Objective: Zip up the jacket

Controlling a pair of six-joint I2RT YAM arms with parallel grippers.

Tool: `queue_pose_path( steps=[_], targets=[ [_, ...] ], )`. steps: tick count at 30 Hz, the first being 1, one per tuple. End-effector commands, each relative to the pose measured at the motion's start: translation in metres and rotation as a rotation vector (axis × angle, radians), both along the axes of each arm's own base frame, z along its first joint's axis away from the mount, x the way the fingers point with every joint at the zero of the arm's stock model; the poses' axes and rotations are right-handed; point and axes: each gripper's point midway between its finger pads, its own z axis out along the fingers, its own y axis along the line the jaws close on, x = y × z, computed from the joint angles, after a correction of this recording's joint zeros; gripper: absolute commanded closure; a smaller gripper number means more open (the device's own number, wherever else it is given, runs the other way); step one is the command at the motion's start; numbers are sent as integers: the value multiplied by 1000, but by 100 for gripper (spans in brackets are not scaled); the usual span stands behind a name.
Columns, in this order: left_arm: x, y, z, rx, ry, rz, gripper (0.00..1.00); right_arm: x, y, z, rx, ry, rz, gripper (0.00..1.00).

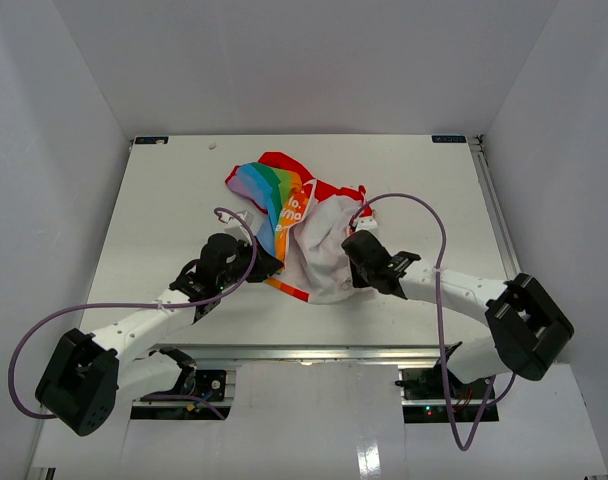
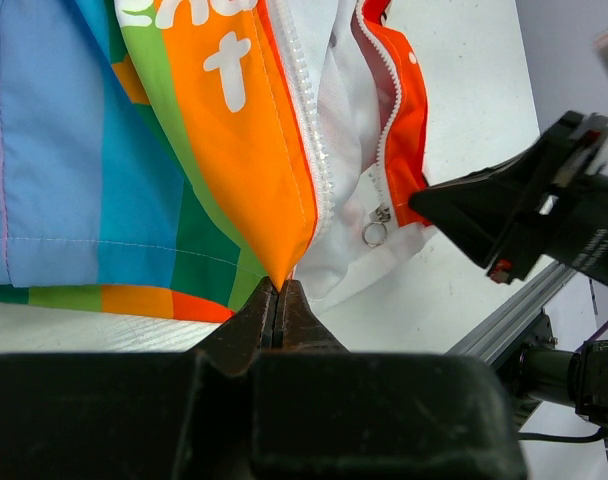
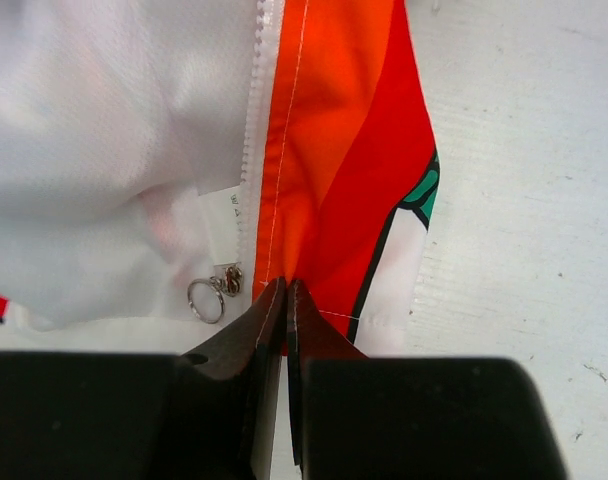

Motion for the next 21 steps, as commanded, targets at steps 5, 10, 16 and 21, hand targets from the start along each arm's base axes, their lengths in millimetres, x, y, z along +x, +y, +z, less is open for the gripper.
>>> queue_pose_path(
  steps=[5,10,16,21],
  targets=[
    [3,-4,11,-12,-31,-11,100,24,12,63,147,-165,-11,90],
    [2,-3,9,-8,-28,-12,100,23,9,47,122,-134,-18,92],
    [3,-4,8,-7,-26,-12,100,21,6,28,93,-91,-19,90],
    [3,-3,9,-7,-28,-10,100,16,9,17,107,-69,1,92]
  ],
)
